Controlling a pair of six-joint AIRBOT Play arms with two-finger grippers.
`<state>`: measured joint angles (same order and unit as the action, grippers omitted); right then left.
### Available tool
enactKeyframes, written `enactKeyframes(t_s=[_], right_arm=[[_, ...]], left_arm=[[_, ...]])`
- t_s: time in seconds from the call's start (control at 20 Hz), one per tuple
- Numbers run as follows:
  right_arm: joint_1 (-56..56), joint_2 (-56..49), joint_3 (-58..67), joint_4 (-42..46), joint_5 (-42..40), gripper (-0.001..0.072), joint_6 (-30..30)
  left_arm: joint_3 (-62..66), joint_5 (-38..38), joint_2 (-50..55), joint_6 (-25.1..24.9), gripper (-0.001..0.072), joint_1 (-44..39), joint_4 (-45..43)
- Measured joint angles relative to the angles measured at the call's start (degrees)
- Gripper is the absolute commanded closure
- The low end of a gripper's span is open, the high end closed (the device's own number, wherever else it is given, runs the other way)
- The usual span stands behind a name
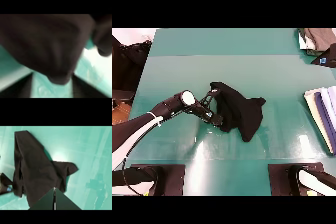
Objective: Fold the shirts.
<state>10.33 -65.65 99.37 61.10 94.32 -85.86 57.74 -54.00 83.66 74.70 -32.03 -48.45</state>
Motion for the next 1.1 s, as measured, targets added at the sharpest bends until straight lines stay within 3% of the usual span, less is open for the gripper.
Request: enactKeyframes(t_s=[0.05, 0.2, 0.25, 0.3, 0.35, 0.4, 0.7, 0.95, 1.0, 1.05, 1.1], right_arm=[[-0.2, 0.0, 0.0, 0.0, 0.3, 0.0684, 0.0], [-2.2, 0.6, -2.4, 0.0, 0.6, 0.0682, 0.0], [-3.5, 1.2, -4.7, 0.0, 0.5, 0.0646, 0.0], [-5.1, 1.8, -7.8, 0.0, -0.2, 0.0399, 0.0], [-6.9, 2.7, -11.9, 0.0, -1.2, 0.009, 0.0], [-8.7, 3.7, -16.5, 0.0, -2.8, 0.0025, 0.0], [-20.8, 6.7, -47.8, -0.1, -19.8, 0.0025, -3.7], [-30.3, 1.7, -58.8, -3.0, -32.9, 0.0044, -5.5], [-31.9, 0.3, -59.1, -3.4, -34.7, 0.0101, -5.6], [-33.4, -1.1, -59.1, -3.6, -36.3, 0.024, -5.8], [-34.6, -2.4, -58.8, -3.8, -37.5, 0.0449, -6.0]], left_arm=[[0.2, 0.6, 0.2, 0.3, 0.0681, -0.3, 0.0], [2.4, 1.5, 0.2, 0.5, 0.0686, -0.6, -0.7], [3.5, 1.3, -0.1, 0.5, 0.0686, -0.7, -1.4], [4.7, 0.8, -0.6, 0.4, 0.0685, -0.8, -2.4], [5.9, 0.3, -1.4, 0.4, 0.0685, -0.8, -3.8], [6.8, -0.2, -2.2, 0.4, 0.0685, -0.8, -5.6], [9.5, -4.0, -5.4, 0.4, 0.0686, -0.9, -15.5], [9.8, -5.8, -5.9, 0.5, 0.0685, -0.9, -17.8], [9.9, -6.0, -5.9, 0.5, 0.0685, -0.9, -18.0], [9.9, -6.3, -6.0, 0.5, 0.0685, -0.9, -18.1], [9.9, -6.6, -6.0, 0.5, 0.0685, -0.9, -18.2]])
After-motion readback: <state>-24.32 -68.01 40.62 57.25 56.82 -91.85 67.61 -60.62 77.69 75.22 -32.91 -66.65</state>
